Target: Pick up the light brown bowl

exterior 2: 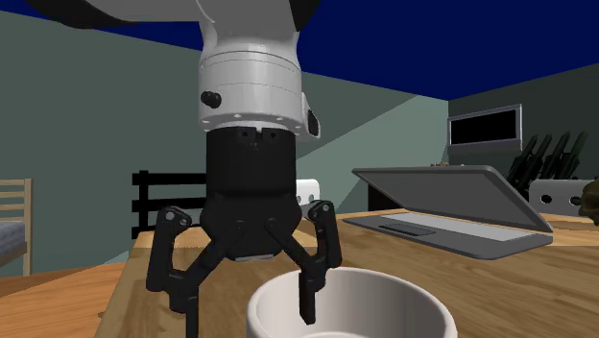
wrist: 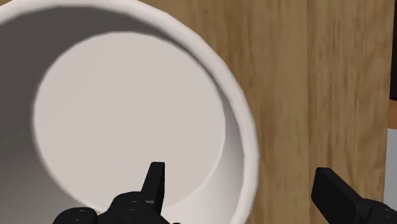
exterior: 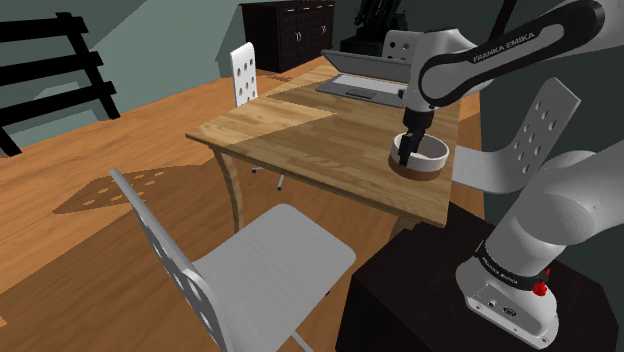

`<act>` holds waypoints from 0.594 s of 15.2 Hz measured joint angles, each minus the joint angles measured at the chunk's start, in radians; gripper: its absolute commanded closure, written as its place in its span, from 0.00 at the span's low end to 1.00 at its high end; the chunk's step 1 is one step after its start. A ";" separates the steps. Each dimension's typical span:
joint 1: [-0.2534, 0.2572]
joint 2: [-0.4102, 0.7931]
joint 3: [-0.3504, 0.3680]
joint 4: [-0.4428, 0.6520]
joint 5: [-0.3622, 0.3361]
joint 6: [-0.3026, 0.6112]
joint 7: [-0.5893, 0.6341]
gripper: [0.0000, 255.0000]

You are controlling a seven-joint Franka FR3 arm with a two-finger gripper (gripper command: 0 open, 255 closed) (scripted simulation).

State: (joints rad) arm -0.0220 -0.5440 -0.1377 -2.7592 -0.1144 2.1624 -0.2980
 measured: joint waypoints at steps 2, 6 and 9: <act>0.000 0.014 -0.002 -0.015 -0.002 0.029 0.000 0.00; 0.000 0.019 -0.002 -0.020 -0.002 0.040 0.001 1.00; 0.000 0.019 -0.002 -0.021 -0.002 0.042 0.001 1.00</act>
State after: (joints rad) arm -0.0219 -0.5251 -0.1397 -2.7798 -0.1164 2.2040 -0.2970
